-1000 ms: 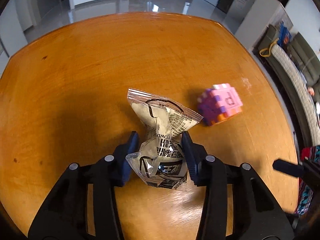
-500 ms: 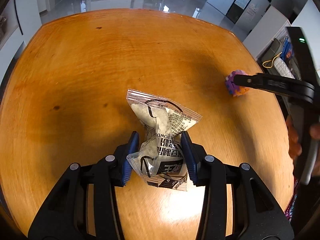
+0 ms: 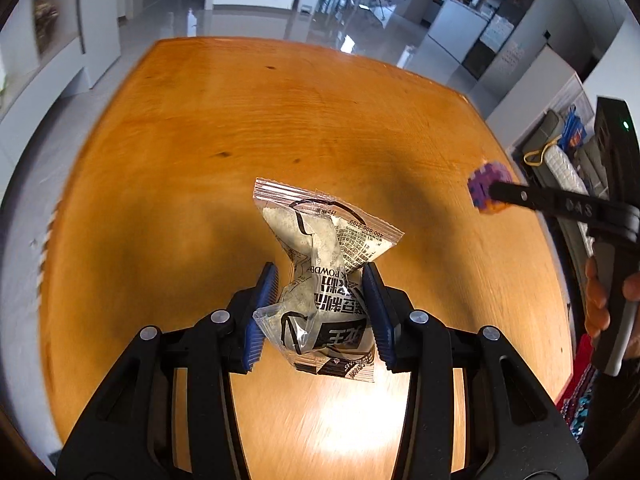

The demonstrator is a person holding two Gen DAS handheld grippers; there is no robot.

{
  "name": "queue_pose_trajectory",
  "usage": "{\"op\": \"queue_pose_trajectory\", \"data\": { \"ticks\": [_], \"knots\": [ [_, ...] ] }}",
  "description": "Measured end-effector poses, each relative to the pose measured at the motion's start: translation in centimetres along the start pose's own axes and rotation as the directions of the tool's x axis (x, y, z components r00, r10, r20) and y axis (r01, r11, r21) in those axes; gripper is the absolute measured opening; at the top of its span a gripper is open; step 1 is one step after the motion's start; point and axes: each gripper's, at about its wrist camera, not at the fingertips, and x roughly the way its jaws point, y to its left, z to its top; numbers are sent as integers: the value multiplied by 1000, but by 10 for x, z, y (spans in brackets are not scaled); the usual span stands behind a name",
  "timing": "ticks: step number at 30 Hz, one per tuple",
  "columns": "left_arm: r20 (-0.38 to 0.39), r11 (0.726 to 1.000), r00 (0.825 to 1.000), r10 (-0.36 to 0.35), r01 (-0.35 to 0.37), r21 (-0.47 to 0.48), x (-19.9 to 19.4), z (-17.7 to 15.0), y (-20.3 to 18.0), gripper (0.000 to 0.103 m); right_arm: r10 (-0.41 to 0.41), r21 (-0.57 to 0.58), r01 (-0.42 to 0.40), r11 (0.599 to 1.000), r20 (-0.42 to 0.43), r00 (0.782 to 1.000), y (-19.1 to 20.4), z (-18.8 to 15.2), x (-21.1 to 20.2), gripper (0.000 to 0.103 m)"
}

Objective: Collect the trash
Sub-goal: 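Carry the snack packet and pink cube to the black trash bag and release both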

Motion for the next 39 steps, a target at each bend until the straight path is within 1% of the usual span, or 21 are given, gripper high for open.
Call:
{"op": "queue_pose_trajectory", "data": {
  "ticks": [5,8,11,12,13,17,20,21,23,26,27,29,31,32,33,35,36,37,38,39],
  "knots": [
    [37,998,999,33,-31,-56,-43,-35,24,43,71,-88,-72,994,-14,997,54,-39,-17,42],
    [58,994,996,61,-55,-98,-71,-63,42,43,126,-148,-130,980,-36,991,94,-69,-24,42],
    [81,985,992,96,-83,-150,-101,-99,66,43,169,-208,-178,962,-62,984,133,-99,-27,42],
    [90,980,990,110,-93,-176,-113,-115,77,43,182,-226,-195,955,-74,980,145,-108,-28,42],
    [95,977,988,120,-100,-190,-120,-124,81,43,199,-250,-215,944,-89,976,160,-120,-29,42],
    [123,950,977,173,-133,-282,-159,-184,117,43,245,-340,-282,897,-149,958,213,-165,-31,42],
    [134,926,968,212,-155,-344,-183,-223,139,43,279,-406,-343,847,-209,937,259,-203,-31,42],
    [131,912,963,235,-171,-373,-193,-242,151,43,286,-424,-358,832,-224,932,271,-213,-31,42],
    [127,893,957,262,-191,-407,-203,-266,166,43,304,-464,-396,792,-262,916,301,-235,-31,42],
    [120,853,941,315,-226,-470,-223,-307,193,43,318,-514,-441,736,-312,895,338,-263,-29,42],
    [113,833,934,340,-243,-498,-231,-324,203,43,323,-533,-460,710,-335,885,354,-275,-29,42],
    [102,802,923,371,-263,-536,-241,-348,216,43,322,-569,-495,657,-382,866,385,-301,-26,42],
    [78,760,911,405,-288,-582,-252,-376,232,44,310,-593,-516,618,-419,853,408,-321,-20,42],
    [65,740,905,421,-301,-601,-257,-390,238,44,300,-607,-531,591,-446,843,424,-335,-16,42],
    [44,711,897,439,-317,-628,-261,-404,247,44,293,-615,-539,575,-461,838,434,-344,-13,42],
    [18,668,886,462,-335,-665,-268,-426,258,44,273,-625,-560,544,-499,822,457,-365,-4,42],
    [-1,641,877,481,-352,-682,-271,-438,264,45,265,-632,-567,529,-512,817,465,-373,0,42],
    [-11,624,871,492,-361,-693,-274,-446,267,45,254,-645,-570,509,-521,815,474,-381,4,42],
    [-13,609,867,499,-361,-706,-276,-454,272,48,238,-663,-567,488,-524,818,483,-388,9,48],
    [-25,587,867,498,-358,-726,-279,-463,278,69,210,-695,-549,464,-516,831,493,-397,13,54]
  ]
}}
